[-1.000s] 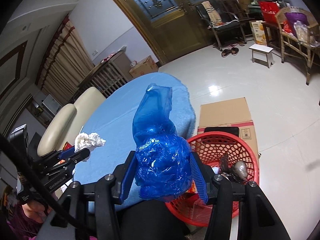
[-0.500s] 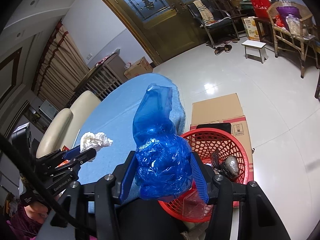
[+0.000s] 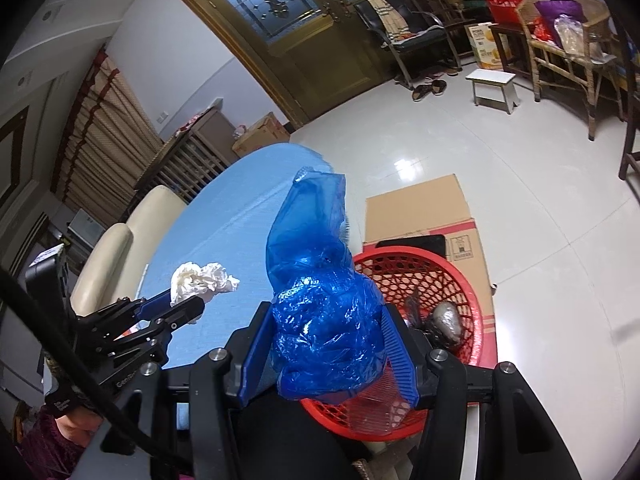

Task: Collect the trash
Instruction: 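Carry the paper ball and blue bag over the red basket, then open the left gripper to drop the paper ball into the basket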

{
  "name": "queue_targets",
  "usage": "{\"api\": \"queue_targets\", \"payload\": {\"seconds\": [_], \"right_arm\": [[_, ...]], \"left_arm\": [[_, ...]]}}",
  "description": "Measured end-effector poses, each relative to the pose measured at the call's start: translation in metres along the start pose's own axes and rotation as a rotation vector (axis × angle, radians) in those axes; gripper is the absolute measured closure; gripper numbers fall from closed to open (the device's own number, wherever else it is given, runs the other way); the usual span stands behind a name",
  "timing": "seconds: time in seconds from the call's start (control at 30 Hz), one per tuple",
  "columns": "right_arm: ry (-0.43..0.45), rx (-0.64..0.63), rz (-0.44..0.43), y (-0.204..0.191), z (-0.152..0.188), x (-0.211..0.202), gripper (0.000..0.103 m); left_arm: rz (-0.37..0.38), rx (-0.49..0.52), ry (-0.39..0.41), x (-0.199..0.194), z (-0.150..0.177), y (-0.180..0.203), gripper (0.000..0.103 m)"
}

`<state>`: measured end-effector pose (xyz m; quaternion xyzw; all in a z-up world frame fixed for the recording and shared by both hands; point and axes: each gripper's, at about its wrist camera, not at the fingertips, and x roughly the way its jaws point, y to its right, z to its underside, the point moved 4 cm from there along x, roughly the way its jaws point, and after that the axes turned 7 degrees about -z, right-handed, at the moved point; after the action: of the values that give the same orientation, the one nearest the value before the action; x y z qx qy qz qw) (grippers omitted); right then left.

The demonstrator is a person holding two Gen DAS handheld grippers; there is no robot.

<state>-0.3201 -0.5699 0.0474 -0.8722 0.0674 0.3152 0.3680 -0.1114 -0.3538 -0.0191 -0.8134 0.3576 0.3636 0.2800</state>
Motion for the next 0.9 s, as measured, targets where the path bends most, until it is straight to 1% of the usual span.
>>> {"api": "queue_targets", "payload": {"seconds": [0.07,0.33,0.67,0.9], "right_arm": [[0.002,0.017,0.007,0.005,0.001,0.0,0.045],[0.001,0.075,0.044,0.027,0.005,0.0,0.045],[-0.003,0.119,0.045,0.039,0.009,0.004,0.045],[0.0,0.124,0.032,0.039,0.007,0.012,0.045]], "left_arm": [[0.035,-0.004,-0.005,0.004,-0.002,0.004,0.071],[0.11,0.032,-0.017,0.017,-0.007,0.028,0.07],[0.119,0.081,-0.049,0.028,0.0,0.049,0.069],[0.129,0.087,-0.057,0.032,0.001,0.055,0.068]]}}
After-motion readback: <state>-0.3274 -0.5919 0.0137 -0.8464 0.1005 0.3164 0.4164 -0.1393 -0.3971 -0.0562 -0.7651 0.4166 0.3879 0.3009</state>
